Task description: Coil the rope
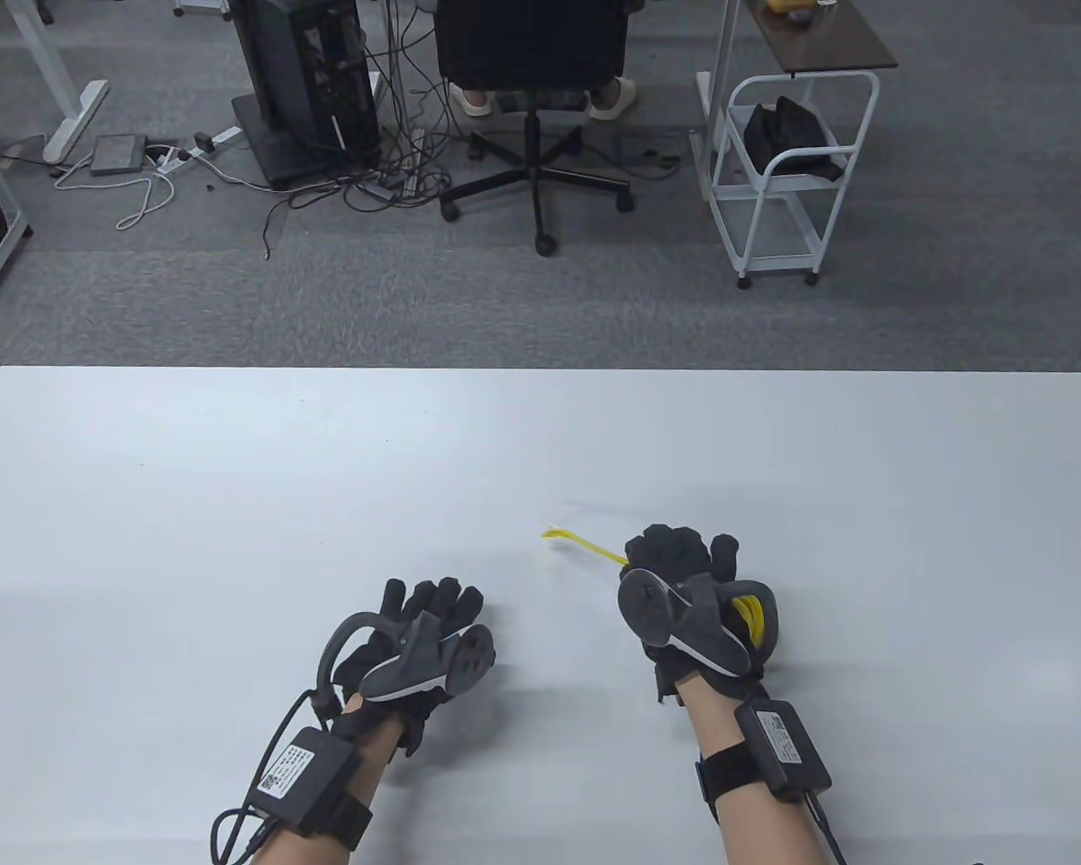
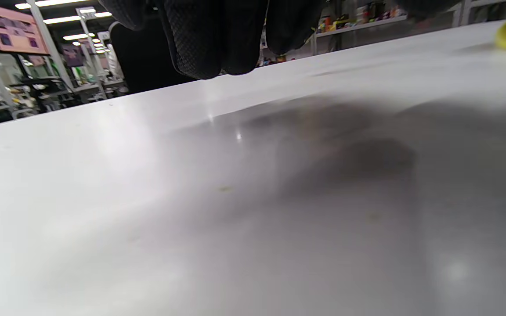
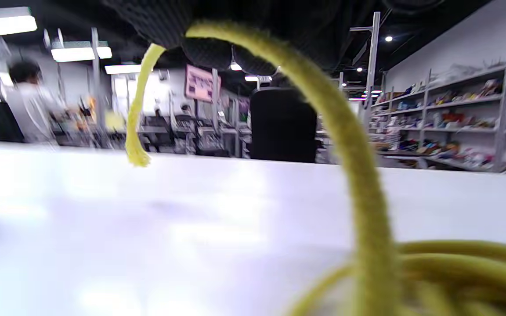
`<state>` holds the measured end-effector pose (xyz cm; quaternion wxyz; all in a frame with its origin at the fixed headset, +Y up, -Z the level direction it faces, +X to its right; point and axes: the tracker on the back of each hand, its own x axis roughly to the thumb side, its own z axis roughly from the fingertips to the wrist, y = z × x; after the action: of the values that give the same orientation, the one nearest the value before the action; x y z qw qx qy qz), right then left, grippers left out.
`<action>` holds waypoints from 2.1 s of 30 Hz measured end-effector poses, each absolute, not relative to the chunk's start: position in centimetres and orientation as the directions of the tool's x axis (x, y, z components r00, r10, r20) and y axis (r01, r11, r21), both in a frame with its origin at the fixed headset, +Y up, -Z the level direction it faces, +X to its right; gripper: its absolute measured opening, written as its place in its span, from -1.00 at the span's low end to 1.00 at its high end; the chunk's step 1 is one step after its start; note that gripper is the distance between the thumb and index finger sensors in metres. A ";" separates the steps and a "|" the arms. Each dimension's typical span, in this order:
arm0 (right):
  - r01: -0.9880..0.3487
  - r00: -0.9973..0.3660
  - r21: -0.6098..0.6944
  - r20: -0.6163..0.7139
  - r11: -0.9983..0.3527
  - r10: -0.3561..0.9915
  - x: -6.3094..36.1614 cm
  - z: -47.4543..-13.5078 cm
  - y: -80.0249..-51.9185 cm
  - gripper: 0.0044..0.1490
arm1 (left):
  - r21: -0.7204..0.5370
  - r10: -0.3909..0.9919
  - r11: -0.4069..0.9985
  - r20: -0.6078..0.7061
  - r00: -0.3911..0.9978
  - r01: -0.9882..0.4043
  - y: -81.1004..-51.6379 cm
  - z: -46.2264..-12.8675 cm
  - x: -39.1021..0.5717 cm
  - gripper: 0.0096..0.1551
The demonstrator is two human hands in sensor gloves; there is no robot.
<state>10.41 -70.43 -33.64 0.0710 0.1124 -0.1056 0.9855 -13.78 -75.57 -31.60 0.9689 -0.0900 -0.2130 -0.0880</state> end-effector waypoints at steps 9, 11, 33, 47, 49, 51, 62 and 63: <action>-0.449 -0.821 -0.129 0.450 -0.884 0.351 6.6 -30.6 -71.0 -0.47 | -0.408 0.609 0.784 0.357 0.708 -0.469 -75.2 -31.5 -13.5 0.15; -0.456 -0.802 -0.116 0.485 -0.882 0.350 6.0 -30.1 -71.2 -0.48 | -0.448 0.762 0.641 0.273 0.587 -0.624 -75.5 -31.6 -13.9 0.21; -0.366 -0.686 0.131 0.631 -0.921 0.362 4.0 -29.8 -73.5 -0.46 | -0.354 0.992 0.113 0.099 0.082 -0.928 -75.3 -32.7 -16.5 -0.34; -0.346 -0.648 0.326 0.595 -0.880 0.475 4.0 -30.4 -74.6 -0.49 | -0.416 0.971 -0.143 0.117 -0.209 -0.898 -74.4 -32.2 -15.8 -0.29; -0.315 -0.667 0.347 0.582 -0.883 0.466 4.3 -30.7 -75.0 -0.49 | -0.434 0.960 -0.201 0.094 -0.265 -0.879 -74.3 -32.0 -15.5 -0.28; -0.296 -0.689 0.357 0.562 -0.886 0.457 4.7 -31.0 -75.4 -0.50 | -0.460 0.951 -0.233 0.079 -0.300 -0.857 -74.2 -31.9 -15.2 -0.26; -0.345 -0.772 0.320 0.439 -0.882 0.461 8.4 -32.7 -75.9 -0.50 | -0.657 0.979 -0.140 0.020 -0.202 -0.741 -74.9 -31.3 -12.4 -0.21; -0.355 -0.770 0.317 0.434 -0.879 0.468 8.6 -32.7 -75.8 -0.51 | -0.679 0.985 -0.120 0.012 -0.175 -0.724 -75.0 -31.2 -12.2 -0.21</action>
<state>8.57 -75.81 -32.71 0.2202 0.2577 0.1090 0.9345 -12.18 -74.97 -31.25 0.5998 -0.2302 -0.2831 0.7121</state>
